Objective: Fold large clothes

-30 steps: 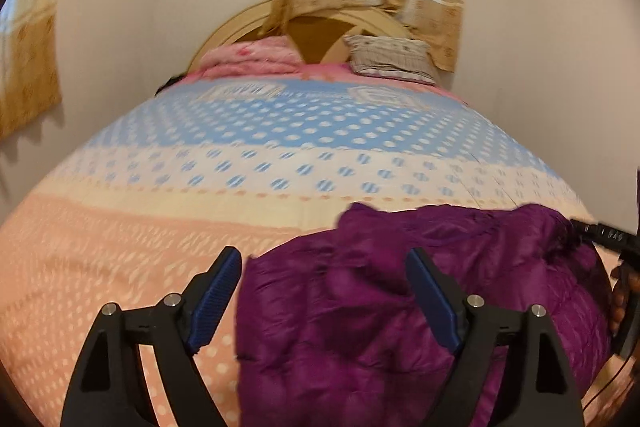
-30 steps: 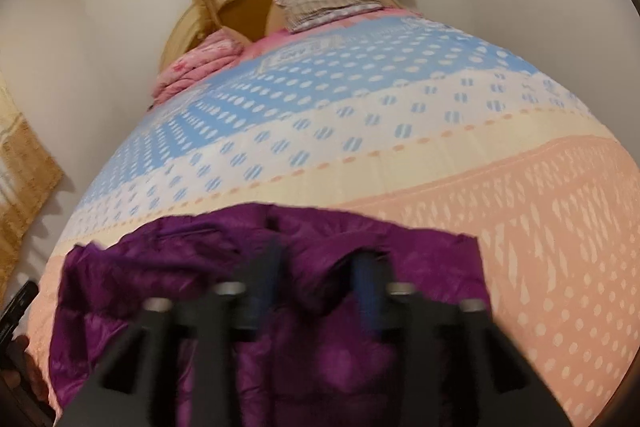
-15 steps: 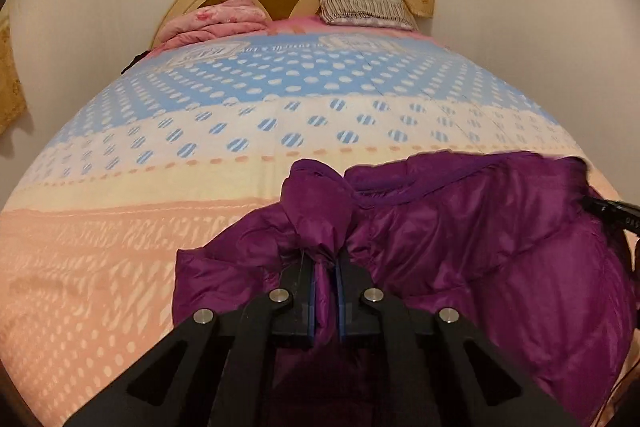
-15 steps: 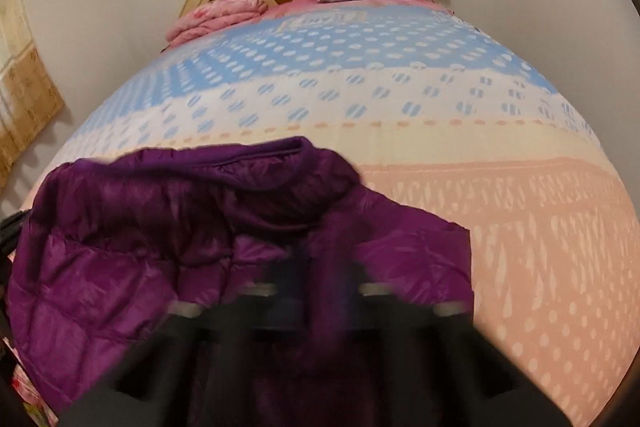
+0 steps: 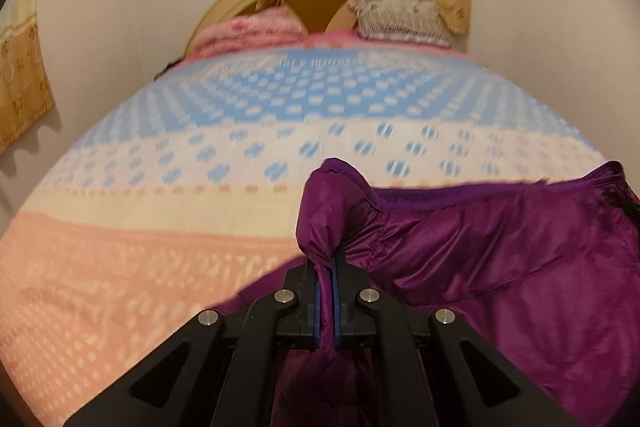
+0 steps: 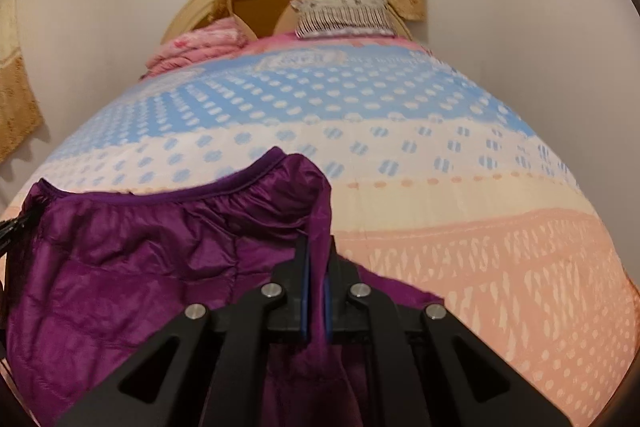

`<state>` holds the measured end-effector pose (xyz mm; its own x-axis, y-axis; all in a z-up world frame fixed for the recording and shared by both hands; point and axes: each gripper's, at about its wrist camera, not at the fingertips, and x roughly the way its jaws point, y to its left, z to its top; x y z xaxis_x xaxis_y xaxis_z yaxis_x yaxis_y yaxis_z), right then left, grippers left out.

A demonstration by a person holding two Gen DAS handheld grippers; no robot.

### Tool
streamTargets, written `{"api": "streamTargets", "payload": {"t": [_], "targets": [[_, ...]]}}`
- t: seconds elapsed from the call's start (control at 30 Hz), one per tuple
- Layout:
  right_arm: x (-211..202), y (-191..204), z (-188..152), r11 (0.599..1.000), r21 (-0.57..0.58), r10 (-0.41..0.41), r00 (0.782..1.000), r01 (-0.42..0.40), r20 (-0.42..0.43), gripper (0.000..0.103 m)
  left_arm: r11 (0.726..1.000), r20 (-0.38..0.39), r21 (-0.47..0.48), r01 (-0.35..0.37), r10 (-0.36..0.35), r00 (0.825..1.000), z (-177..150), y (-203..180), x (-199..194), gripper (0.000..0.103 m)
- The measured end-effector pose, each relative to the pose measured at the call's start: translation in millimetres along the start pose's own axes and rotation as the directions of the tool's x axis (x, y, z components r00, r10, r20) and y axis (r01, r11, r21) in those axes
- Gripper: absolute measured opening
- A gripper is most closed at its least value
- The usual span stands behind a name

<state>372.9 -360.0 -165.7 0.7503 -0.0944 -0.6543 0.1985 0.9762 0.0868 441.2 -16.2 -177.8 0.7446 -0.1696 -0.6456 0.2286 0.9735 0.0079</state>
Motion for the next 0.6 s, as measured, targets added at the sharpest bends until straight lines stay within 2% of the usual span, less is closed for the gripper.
{"api": "streamTargets", "payload": {"t": [0.2,0.23,0.27,0.3,0.33,0.37,0.4,0.43,0.47,0.53,0.6], "targets": [[15,-12,-5,0.999,0.037,0.005,0.998,-0.003,-0.060,0.011,1.000,-0.033,-0.013,-0.004,0.004,0.999,-1,-6,11,0.005],[11,-15,-2,0.999,0.049,-0.009,0.998,0.012,-0.061,0.025,1.000,-0.029,-0.017,-0.010,0.009,1.000,1,-5,7,0.005],[5,-17,1,0.998,0.061,-0.023,0.998,0.026,-0.055,0.052,0.999,-0.008,-0.027,-0.020,0.020,1.000,7,-3,-4,0.006],[-3,-20,3,0.996,0.079,-0.027,0.999,0.030,-0.040,0.064,0.999,0.015,-0.032,-0.023,0.024,1.000,13,-1,-11,0.007],[-16,-23,6,0.994,0.104,-0.033,0.999,0.034,-0.012,0.073,0.999,0.057,-0.036,-0.021,0.023,0.998,17,-3,-29,0.015],[-24,-21,9,0.993,0.104,-0.052,0.999,0.052,-0.001,0.072,0.999,0.078,-0.041,-0.026,0.029,0.997,20,-5,-39,0.036],[-31,-16,12,0.993,0.098,-0.068,0.998,0.067,0.006,0.072,0.998,0.099,-0.050,-0.029,0.034,0.995,22,-8,-49,0.053],[-42,-9,16,0.994,0.094,-0.060,0.998,0.058,0.023,0.072,0.998,0.128,-0.064,-0.029,0.037,0.991,22,-11,-60,0.088],[-47,-2,18,0.995,0.090,-0.048,0.998,0.044,0.033,0.072,0.996,0.162,-0.079,-0.030,0.043,0.986,21,-15,-71,0.100],[-56,25,19,0.999,0.041,-0.024,0.999,0.022,0.045,0.072,0.995,0.206,-0.092,-0.033,0.052,0.977,18,-27,-85,0.100],[-59,55,15,1.000,-0.010,0.025,0.998,-0.024,0.055,0.070,0.997,0.186,-0.067,-0.049,0.061,0.981,15,-47,-83,0.101]]}}
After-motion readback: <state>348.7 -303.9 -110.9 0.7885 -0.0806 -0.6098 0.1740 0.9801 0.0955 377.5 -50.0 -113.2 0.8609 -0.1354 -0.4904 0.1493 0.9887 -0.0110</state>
